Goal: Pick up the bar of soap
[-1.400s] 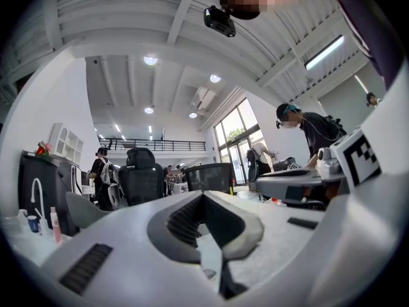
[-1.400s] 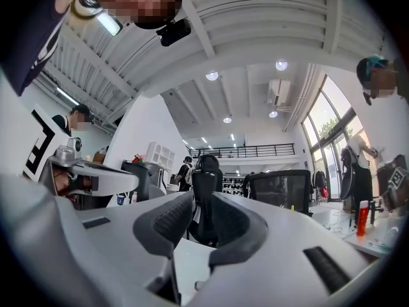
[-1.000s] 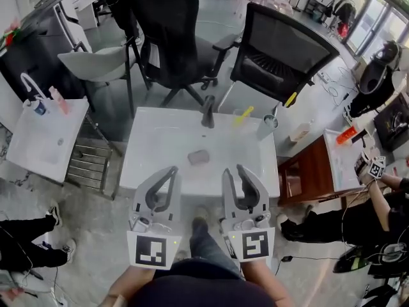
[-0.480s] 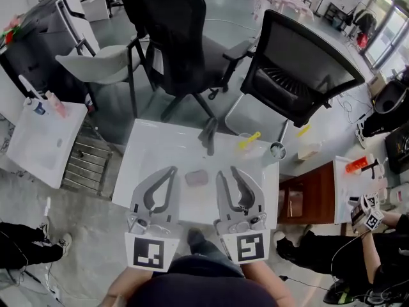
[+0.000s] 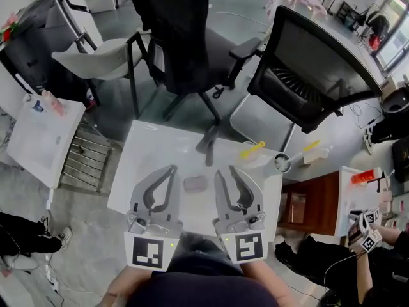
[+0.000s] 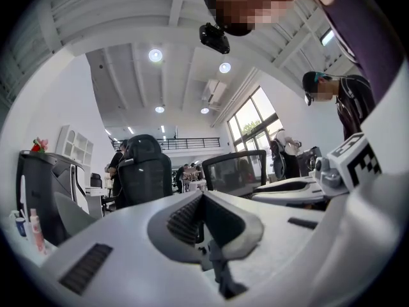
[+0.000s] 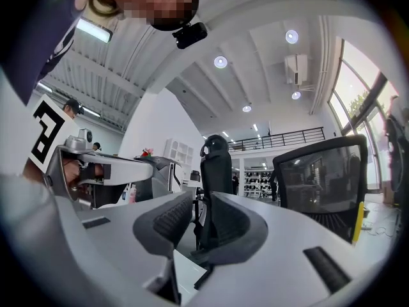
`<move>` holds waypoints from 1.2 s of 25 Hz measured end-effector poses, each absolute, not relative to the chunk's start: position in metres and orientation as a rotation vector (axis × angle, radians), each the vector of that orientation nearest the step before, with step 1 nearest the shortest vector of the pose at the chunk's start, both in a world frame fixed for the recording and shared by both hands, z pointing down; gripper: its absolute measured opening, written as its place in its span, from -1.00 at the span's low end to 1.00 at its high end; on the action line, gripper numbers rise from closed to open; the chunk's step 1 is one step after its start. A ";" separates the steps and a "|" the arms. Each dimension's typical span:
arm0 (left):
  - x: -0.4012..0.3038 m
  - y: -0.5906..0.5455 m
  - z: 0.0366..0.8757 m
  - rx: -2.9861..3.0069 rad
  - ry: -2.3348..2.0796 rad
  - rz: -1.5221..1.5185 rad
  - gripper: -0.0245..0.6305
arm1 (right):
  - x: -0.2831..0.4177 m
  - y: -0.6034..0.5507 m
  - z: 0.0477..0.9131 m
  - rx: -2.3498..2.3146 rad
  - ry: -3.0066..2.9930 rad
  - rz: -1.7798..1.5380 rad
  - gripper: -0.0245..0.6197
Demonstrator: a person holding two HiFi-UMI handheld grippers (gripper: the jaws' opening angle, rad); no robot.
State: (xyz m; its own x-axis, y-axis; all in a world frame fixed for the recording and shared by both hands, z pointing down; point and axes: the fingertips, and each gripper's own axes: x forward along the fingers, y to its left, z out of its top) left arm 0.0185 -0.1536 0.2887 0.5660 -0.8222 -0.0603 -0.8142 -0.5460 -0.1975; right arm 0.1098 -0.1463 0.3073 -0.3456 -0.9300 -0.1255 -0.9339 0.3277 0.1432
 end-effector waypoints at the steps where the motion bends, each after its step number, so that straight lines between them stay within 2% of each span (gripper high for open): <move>1: 0.020 -0.156 0.290 -2.600 1.376 -0.058 -0.93 | 0.111 -0.149 0.308 -1.784 2.542 0.292 -0.64; 13: 0.030 -0.182 0.300 -2.624 1.327 -0.082 -0.93 | 0.112 -0.174 0.326 -1.792 2.555 0.230 -0.64; 30: 0.032 -0.201 0.353 -2.698 1.244 -0.215 -0.93 | 0.098 -0.185 0.414 -1.783 2.654 0.096 -0.64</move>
